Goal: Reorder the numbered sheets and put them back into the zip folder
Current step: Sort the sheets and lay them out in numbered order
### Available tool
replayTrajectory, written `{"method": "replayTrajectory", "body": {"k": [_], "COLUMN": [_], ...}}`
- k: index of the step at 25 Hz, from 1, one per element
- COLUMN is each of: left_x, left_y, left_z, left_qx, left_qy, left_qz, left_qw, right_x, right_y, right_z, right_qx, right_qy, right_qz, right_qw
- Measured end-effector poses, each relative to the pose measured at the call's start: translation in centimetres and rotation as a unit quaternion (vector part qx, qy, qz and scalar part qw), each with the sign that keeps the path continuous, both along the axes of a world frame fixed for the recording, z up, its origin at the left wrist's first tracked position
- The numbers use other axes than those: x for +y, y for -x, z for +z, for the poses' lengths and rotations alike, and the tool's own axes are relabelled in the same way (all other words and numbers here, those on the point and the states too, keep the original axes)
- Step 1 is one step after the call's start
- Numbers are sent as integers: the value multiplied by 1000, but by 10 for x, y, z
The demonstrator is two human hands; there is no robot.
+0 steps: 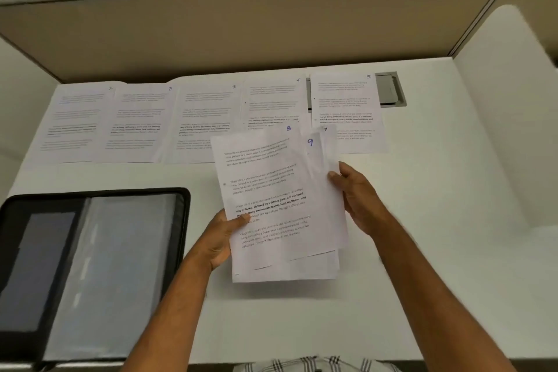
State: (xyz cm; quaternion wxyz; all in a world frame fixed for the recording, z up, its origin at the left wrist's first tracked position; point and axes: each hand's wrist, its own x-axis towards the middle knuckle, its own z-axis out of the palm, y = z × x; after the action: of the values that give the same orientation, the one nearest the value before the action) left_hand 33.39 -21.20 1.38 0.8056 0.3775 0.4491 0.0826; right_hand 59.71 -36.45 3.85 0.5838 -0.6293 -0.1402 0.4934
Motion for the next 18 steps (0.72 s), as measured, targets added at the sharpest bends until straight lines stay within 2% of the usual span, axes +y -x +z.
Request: {"method": "replayTrajectory", "body": {"k": [5, 15, 18], "left_x": [-9, -3, -4], "left_y": [34, 84, 92], "left_z": [4, 4, 4], "left_qx": [-19, -85, -96], "left_qy": [8, 52, 53], "left_qz": [53, 56, 47], "left_qw": [998, 993, 993], "right_x": [-23, -33, -30], "right_y": [44, 114, 129], "right_z": [5, 22, 24], "right_qx": [-22, -106, -67], "right_qy": [8, -10, 29], "right_qz": [-27, -67, -72], "right_qw": [999, 992, 995]}}
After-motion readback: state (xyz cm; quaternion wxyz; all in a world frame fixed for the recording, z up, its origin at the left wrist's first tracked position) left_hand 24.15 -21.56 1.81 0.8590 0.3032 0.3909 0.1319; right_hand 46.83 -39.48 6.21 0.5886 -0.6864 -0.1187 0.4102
